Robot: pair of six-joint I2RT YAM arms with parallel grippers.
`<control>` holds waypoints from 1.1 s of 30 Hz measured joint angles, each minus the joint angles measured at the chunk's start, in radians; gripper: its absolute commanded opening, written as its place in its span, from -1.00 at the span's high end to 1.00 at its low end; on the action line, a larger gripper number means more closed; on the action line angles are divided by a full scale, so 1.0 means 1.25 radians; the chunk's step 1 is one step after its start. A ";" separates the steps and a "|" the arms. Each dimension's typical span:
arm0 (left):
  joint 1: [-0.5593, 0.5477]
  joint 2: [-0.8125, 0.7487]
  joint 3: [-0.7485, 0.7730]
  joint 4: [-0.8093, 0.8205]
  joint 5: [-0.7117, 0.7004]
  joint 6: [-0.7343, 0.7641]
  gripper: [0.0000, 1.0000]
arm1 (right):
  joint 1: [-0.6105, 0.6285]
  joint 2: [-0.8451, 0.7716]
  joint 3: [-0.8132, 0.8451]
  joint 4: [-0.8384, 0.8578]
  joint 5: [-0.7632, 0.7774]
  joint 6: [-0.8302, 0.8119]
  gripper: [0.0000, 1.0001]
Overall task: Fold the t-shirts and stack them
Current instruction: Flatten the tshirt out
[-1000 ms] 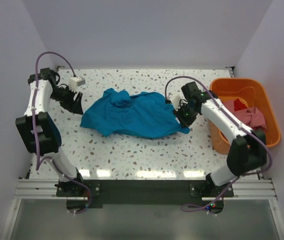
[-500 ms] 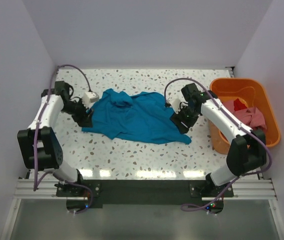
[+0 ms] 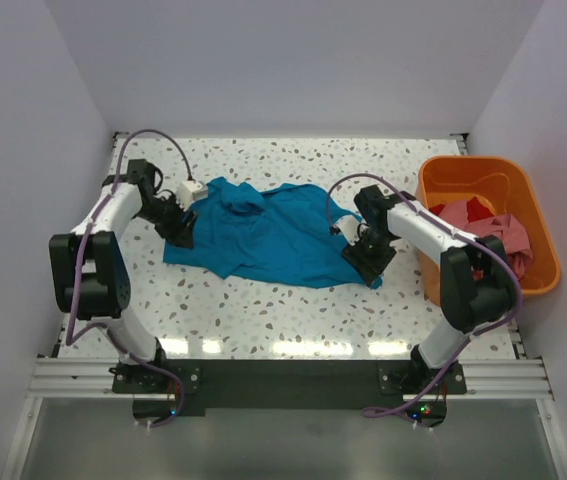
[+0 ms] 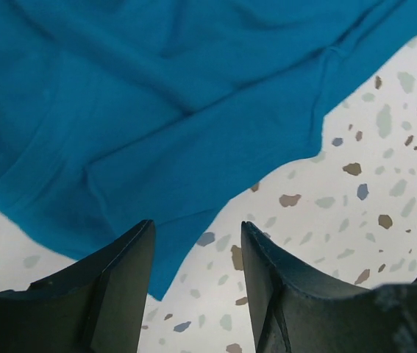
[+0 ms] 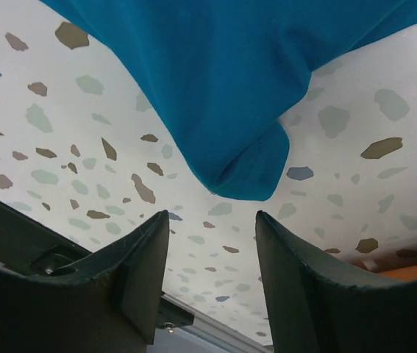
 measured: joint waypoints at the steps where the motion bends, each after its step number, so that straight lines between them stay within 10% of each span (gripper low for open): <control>1: 0.013 0.010 0.013 -0.002 0.000 -0.009 -0.19 | 0.000 0.002 -0.008 0.007 0.005 0.003 -0.18; 6: 0.092 0.064 0.064 -0.012 0.013 -0.050 -0.23 | 0.000 0.002 -0.038 0.031 0.025 0.006 -0.14; 21: 0.121 0.161 0.100 -0.010 0.005 -0.117 0.06 | 0.000 0.036 -0.056 0.072 0.028 0.000 1.00; 33: 0.113 0.217 0.099 0.022 -0.020 -0.147 0.08 | 0.000 0.037 -0.056 0.071 0.025 0.001 1.00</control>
